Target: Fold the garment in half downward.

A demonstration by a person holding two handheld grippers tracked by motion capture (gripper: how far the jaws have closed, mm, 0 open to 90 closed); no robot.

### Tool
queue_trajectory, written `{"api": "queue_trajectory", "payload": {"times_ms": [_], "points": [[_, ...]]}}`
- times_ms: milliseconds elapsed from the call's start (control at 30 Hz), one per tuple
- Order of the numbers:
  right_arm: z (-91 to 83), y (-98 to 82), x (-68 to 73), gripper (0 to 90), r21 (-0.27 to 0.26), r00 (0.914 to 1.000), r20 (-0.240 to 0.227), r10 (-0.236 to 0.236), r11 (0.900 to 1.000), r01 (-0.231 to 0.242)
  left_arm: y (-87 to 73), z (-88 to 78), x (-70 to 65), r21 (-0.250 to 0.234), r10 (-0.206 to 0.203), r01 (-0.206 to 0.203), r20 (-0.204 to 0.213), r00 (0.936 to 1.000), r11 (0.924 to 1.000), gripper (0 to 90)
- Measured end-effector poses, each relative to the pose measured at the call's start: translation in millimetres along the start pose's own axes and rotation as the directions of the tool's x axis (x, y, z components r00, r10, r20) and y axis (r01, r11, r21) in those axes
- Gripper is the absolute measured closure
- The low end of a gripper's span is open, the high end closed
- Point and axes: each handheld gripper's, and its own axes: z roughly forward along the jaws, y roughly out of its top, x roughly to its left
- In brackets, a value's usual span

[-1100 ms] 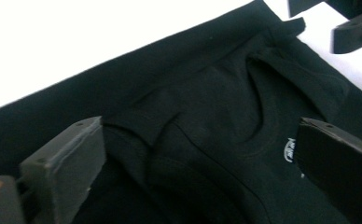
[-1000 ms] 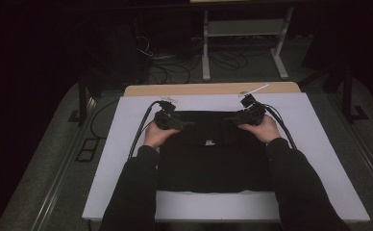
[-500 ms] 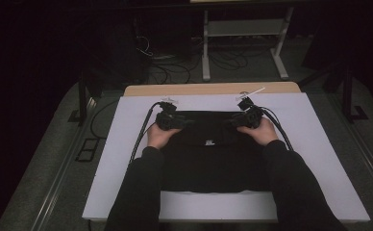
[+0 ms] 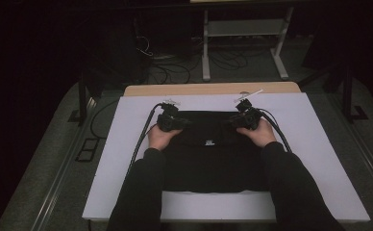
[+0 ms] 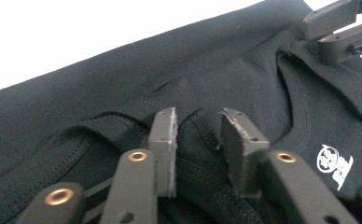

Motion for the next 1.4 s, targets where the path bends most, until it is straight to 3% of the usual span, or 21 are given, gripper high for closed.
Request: {"api": "queue_trajectory", "payload": {"times_ms": [100, 200, 367, 867, 1100, 1400], "points": [[5.6, -2.0, 1.2, 60.6, 0.020, 0.9997, 0.016, -0.016, 1.000, 0.015, -0.4, 0.2, 1.1, 0.011, -0.006, 0.006, 0.004, 1.0000, 0.9999, 72.5], [7.8, -3.8, 4.8, 73.6, 0.025, 0.9986, 0.037, -0.037, 0.999, 0.036, -1.7, 1.1, 1.4, 0.011, -0.023, 0.023, 0.019, 0.9996, 0.9997, 78.0], [5.0, -5.5, 6.1, 82.5, 0.017, 0.9981, 0.050, -0.034, 0.999, 0.034, -2.3, -2.4, 0.0, 0.003, -0.028, 0.028, 0.021, 0.9994, 0.9996, 81.4], [-21.3, -0.4, 13.5, 84.1, -0.048, 0.9965, 0.055, -0.062, 0.997, 0.065, 8.9, -22.0, -13.3, -0.043, -0.005, 0.006, 0.020, 0.9998, 0.9991, 84.6], [-36.3, 1.0, 10.6, 84.7, -0.074, 0.9981, 0.044, -0.044, 0.996, 0.047, 15.6, -33.1, -19.4, -0.059, -0.004, 0.006, 0.039, 0.9992, 0.9982, 87.4], [-61.0, 3.6, 15.4, 85.0, -0.106, 0.9977, 0.029, -0.061, 0.992, 0.064, 20.2, -53.5, -25.4, -0.077, 0.011, -0.007, 0.058, 0.9982, 0.9970, 88.0]]}}
